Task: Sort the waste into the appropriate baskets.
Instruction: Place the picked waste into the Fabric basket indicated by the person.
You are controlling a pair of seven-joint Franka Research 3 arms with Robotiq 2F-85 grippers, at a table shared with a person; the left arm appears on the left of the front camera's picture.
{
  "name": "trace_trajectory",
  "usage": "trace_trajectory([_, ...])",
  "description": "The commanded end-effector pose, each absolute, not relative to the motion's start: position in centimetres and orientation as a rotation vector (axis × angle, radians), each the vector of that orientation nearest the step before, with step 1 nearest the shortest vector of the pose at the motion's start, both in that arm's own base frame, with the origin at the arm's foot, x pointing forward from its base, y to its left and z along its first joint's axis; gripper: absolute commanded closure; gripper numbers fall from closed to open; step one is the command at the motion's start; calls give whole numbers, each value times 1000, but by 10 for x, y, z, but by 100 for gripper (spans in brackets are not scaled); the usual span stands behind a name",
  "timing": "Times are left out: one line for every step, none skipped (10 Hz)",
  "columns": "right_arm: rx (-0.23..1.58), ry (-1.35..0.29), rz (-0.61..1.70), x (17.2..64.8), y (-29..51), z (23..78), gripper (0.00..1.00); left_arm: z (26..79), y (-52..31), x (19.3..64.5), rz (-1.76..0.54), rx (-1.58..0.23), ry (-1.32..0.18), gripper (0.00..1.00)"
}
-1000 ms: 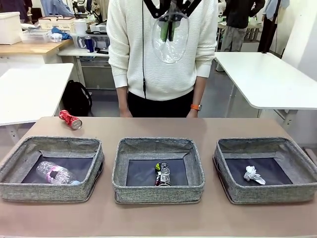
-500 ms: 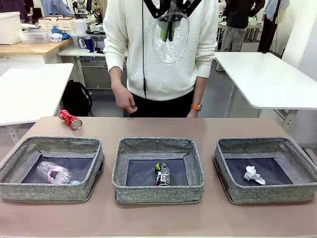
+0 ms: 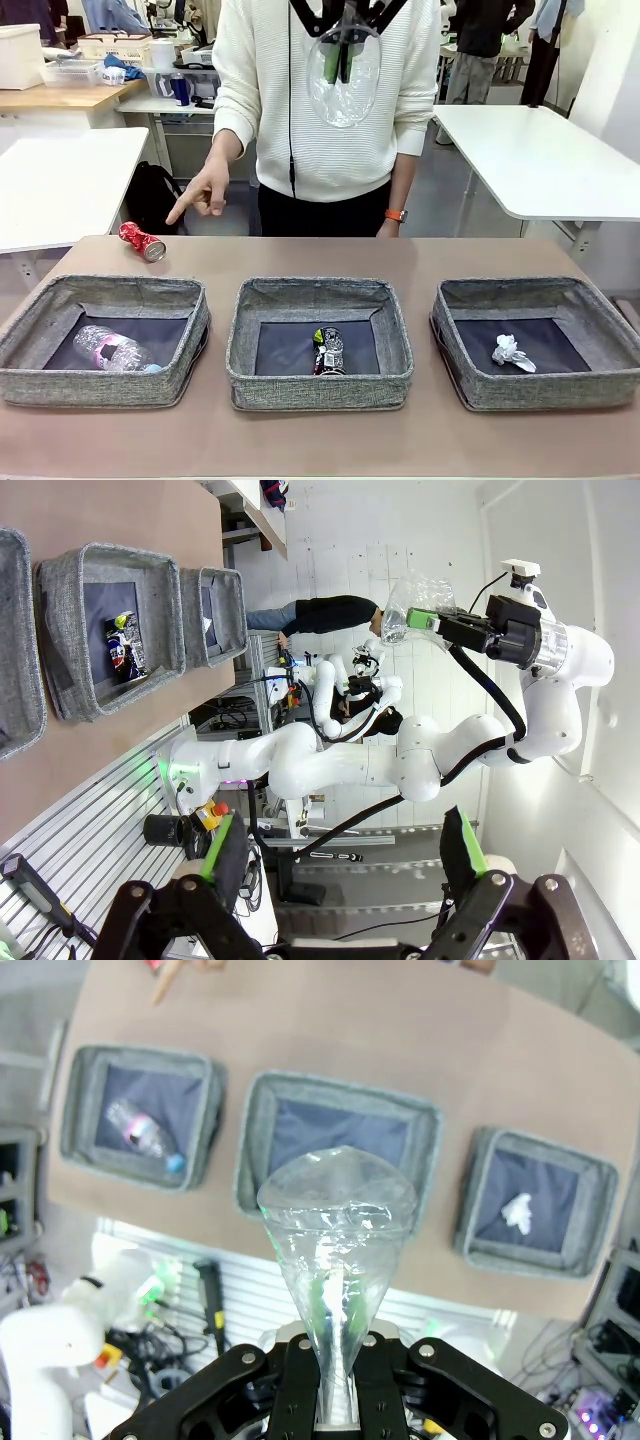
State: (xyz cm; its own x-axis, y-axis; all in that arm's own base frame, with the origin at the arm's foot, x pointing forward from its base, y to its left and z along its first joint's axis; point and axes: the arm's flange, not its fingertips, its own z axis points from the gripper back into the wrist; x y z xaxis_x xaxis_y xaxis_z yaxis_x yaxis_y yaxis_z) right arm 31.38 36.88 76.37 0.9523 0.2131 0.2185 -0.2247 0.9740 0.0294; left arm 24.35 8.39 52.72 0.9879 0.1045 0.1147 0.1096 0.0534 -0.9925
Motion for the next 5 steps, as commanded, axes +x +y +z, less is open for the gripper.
trace_trajectory([56,-223,214,312,367,763,93,533,81,243,-5,-1540,-171,0])
trace_trajectory([56,-223,214,312,367,763,93,533,81,243,-5,-1540,-171,0])
trace_trajectory([56,-223,214,312,367,763,93,533,81,243,-5,-1540,-171,0])
trace_trajectory([56,-223,214,312,367,763,93,533,81,243,-5,-1540,-171,0])
trace_trajectory([56,-223,214,312,367,763,93,533,81,243,-5,-1540,-171,0])
